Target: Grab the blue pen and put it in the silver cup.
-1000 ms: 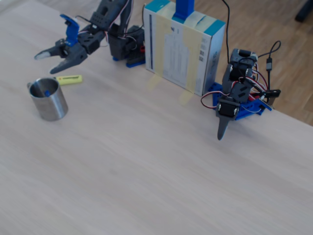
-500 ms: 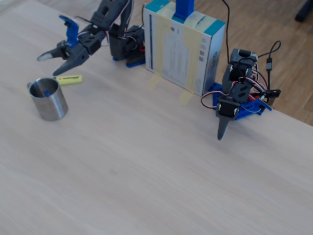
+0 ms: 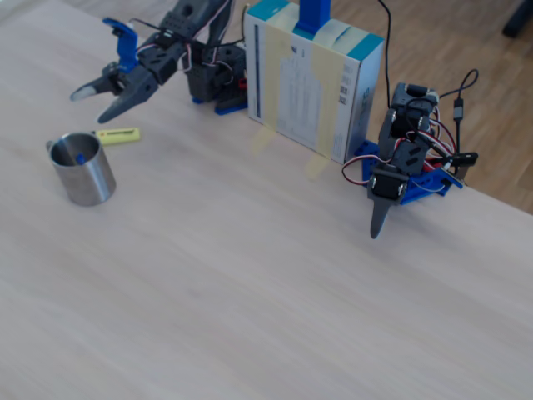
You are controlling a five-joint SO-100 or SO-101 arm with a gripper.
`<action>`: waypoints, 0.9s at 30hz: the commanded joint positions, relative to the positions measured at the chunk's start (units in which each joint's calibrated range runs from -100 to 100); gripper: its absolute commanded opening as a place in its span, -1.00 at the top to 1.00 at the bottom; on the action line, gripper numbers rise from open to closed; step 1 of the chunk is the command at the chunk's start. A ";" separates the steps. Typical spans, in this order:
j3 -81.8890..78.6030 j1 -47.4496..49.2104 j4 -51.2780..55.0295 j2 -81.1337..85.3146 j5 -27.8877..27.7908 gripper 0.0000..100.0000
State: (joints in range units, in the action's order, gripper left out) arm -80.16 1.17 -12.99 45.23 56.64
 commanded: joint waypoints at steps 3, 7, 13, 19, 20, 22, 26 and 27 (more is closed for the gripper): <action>0.30 0.23 8.14 7.64 0.26 0.14; 0.30 0.14 13.98 11.96 0.26 0.14; 0.21 -0.39 24.36 18.28 2.86 0.25; -0.06 -0.56 31.39 23.10 2.86 0.26; -0.70 -0.56 32.16 24.10 2.86 0.26; -2.69 -0.65 33.19 26.51 3.02 0.26; -8.32 -0.65 33.37 32.00 3.12 0.26; -9.59 -0.65 33.37 33.16 3.12 0.26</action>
State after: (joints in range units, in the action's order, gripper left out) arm -88.28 0.84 20.22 74.91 59.51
